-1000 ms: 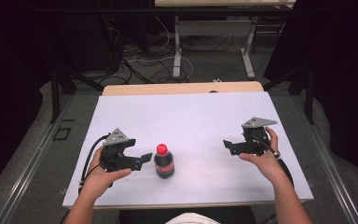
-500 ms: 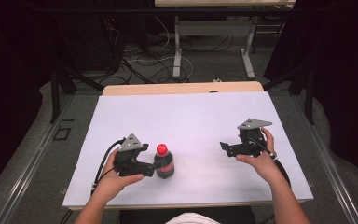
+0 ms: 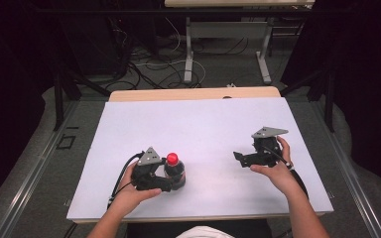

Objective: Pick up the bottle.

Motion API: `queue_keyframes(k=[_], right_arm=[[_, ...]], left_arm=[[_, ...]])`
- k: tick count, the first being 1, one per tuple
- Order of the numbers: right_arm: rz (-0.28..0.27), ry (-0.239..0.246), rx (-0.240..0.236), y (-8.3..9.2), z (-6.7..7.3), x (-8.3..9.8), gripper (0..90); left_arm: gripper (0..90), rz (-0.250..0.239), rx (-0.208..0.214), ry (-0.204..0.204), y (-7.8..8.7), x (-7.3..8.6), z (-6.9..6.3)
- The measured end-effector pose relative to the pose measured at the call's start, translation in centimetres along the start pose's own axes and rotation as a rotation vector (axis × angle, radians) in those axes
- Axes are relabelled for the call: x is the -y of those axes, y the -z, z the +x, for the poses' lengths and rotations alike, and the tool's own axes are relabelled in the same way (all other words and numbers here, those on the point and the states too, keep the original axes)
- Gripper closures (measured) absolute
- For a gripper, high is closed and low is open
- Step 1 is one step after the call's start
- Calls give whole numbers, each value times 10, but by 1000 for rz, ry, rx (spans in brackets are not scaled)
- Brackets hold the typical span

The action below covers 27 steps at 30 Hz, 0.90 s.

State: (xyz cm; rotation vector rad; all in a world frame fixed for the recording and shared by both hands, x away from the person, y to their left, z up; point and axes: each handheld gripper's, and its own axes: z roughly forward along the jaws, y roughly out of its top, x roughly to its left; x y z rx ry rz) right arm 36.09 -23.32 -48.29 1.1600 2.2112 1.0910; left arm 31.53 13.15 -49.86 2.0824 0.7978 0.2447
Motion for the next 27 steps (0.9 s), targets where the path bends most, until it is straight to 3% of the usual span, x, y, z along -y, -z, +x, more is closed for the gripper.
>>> queue_keyframes(k=[4,7,19,27], right_arm=[[7,-1,1,-1,0,1,66],[5,0,1,-1,0,1,66],[15,-2,0,-4,1,2,66],[17,6,-5,-5,1,3,66]], left_arm=[[168,22,13,-6,-4,2,0],[183,8,-6,-10,-8,5,0],[266,9,3,-33,-10,8,-1],[277,-28,-20,-47,-12,11,-3]])
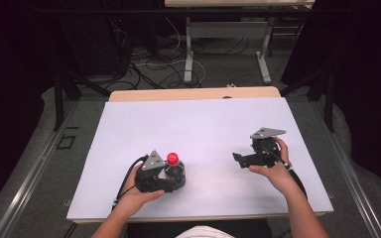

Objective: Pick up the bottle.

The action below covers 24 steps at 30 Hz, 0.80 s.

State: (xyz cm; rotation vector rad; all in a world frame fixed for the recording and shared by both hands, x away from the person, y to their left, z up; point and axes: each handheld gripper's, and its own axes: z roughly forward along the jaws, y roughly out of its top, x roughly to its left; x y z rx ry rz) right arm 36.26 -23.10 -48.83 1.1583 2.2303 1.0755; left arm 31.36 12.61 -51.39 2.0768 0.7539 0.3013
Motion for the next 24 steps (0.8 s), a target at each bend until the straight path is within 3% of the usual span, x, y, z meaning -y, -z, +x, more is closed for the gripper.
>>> queue_keyframes(k=[2,6,7,10,13,14,17,24], right_arm=[[2,0,0,0,1,0,66],[-3,-1,-4,-1,1,0,66],[0,0,-2,-2,1,0,66],[2,-3,-7,-3,2,1,66],[6,-5,-5,-3,2,1,67],[5,1,-5,-4,2,1,66],[4,-4,-4,-4,2,1,66],[2,-7,1,-3,1,1,67]], left_arm=[[278,17,12,2,1,0,0],[274,-7,12,-1,-1,2,2],[266,6,31,21,0,3,3],[262,0,31,35,-1,3,4],[264,7,27,32,1,2,3],[266,29,43,35,3,1,4],[266,6,35,29,1,3,4],[267,14,33,21,2,3,4]])
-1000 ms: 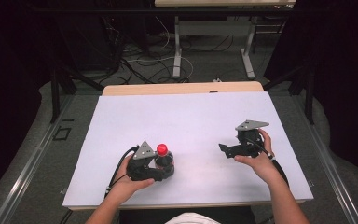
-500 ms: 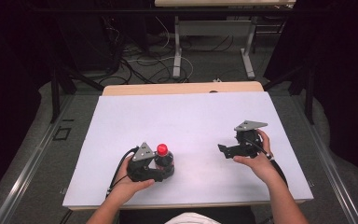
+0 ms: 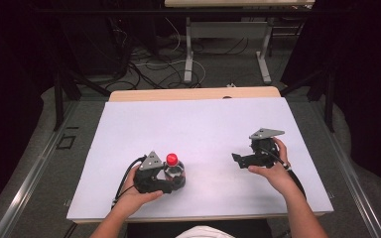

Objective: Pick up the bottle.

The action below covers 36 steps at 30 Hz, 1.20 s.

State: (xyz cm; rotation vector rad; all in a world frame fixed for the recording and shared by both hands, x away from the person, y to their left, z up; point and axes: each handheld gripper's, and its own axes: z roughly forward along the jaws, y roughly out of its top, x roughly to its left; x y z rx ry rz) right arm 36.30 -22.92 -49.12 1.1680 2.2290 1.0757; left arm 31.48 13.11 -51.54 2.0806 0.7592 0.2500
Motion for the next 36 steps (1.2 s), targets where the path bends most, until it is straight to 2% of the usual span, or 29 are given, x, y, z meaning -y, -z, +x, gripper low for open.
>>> queue_keyframes(k=[3,4,6,7,10,13,16,19,20,23,24,26,29,31,33,34,36], right_arm=[[3,4,-3,0,0,0,68],[0,3,-3,-1,0,0,68],[2,5,-1,-1,0,0,68],[2,7,-5,-2,0,0,68],[5,6,-4,-2,0,1,68],[5,4,-6,-2,1,1,69],[2,10,-3,-2,1,0,73],[5,12,-5,-3,1,1,80],[4,14,-6,-3,1,1,84],[-21,11,-13,-3,3,0,147],[-28,11,-15,-2,3,0,155],[-42,-1,-34,0,4,-2,161],[-57,6,-46,2,6,-4,173],[-66,12,-54,5,8,-8,204],[-84,6,-83,10,15,-16,281],[-91,12,-100,11,16,-19,298],[-90,22,-110,12,19,-25,322]], left_arm=[[284,-4,-25,-26,1,0,-4],[286,6,-14,-30,2,0,-4],[288,-6,-23,-32,2,1,-5],[290,-20,-44,-34,1,2,-6],[292,-18,-56,-36,1,2,-8],[294,-23,-49,-33,1,2,-8],[297,-35,-62,-41,0,2,-10],[298,-18,-60,-41,0,0,-11],[299,-33,-66,-38,-1,-1,-12],[299,-28,-53,-29,-1,-4,-10],[299,-37,-52,-17,-1,-5,-11],[299,-29,-55,-25,-1,-8,-11],[300,-20,-61,-8,-2,-11,-9],[300,-14,-73,-7,-4,-15,-8],[300,-8,-83,-2,-5,-19,-7],[300,-15,-90,11,-6,-23,-5],[300,-22,-97,7,-6,-25,-5]])
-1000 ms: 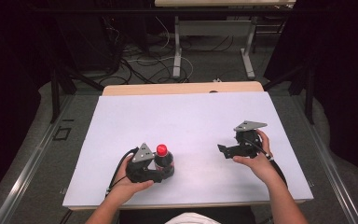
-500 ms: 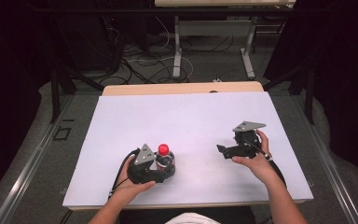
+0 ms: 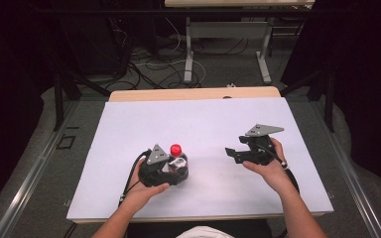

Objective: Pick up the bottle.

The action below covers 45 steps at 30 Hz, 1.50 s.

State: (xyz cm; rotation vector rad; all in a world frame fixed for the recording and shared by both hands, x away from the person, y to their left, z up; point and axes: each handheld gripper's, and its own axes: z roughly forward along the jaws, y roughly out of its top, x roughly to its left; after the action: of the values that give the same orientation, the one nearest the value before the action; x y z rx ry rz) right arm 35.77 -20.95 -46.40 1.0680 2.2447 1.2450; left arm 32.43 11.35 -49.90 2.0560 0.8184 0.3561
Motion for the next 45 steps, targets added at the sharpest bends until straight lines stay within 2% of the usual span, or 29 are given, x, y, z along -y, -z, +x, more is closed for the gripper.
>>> queue_keyframes(k=[7,12,14,17,18,21,24,25,30,34,36,37,38,40,43,45], right_arm=[[3,22,-44,-8,6,-23,347],[4,30,-64,-12,9,-40,361],[-1,29,-84,-13,10,-45,370],[-6,34,-95,-15,12,-49,369],[-3,51,-99,-16,13,-53,373],[7,56,-118,-17,15,-59,377],[19,89,-131,-17,19,-67,378],[22,102,-137,-17,20,-69,379],[24,124,-149,-15,27,-84,386],[28,126,-165,-12,31,-94,393],[40,113,-183,-11,35,-100,436],[42,110,-192,-12,38,-102,439],[55,114,-191,-12,39,-104,440],[66,110,-190,-14,44,-110,446],[73,110,-184,-17,46,-113,454],[84,104,-181,-20,48,-116,466]], left_arm=[[300,6,-16,-9,-7,-16,5],[300,-1,-28,-1,-14,-23,7],[300,6,-24,-10,-16,-26,9],[299,15,-24,-2,-20,-31,9],[299,14,-29,-9,-22,-32,9],[299,1,-25,3,-26,-35,10],[299,14,-18,0,-29,-40,11],[300,7,-28,1,-31,-41,10],[300,-9,-8,11,-37,-47,9],[300,-7,-10,7,-41,-49,8],[300,13,-11,-10,-42,-50,7],[299,7,-13,-9,-43,-50,6],[300,-2,-14,4,-44,-50,5],[300,11,-12,-14,-43,-50,6],[300,15,-4,-14,-42,-50,5],[300,10,-15,-21,-43,-49,4]])
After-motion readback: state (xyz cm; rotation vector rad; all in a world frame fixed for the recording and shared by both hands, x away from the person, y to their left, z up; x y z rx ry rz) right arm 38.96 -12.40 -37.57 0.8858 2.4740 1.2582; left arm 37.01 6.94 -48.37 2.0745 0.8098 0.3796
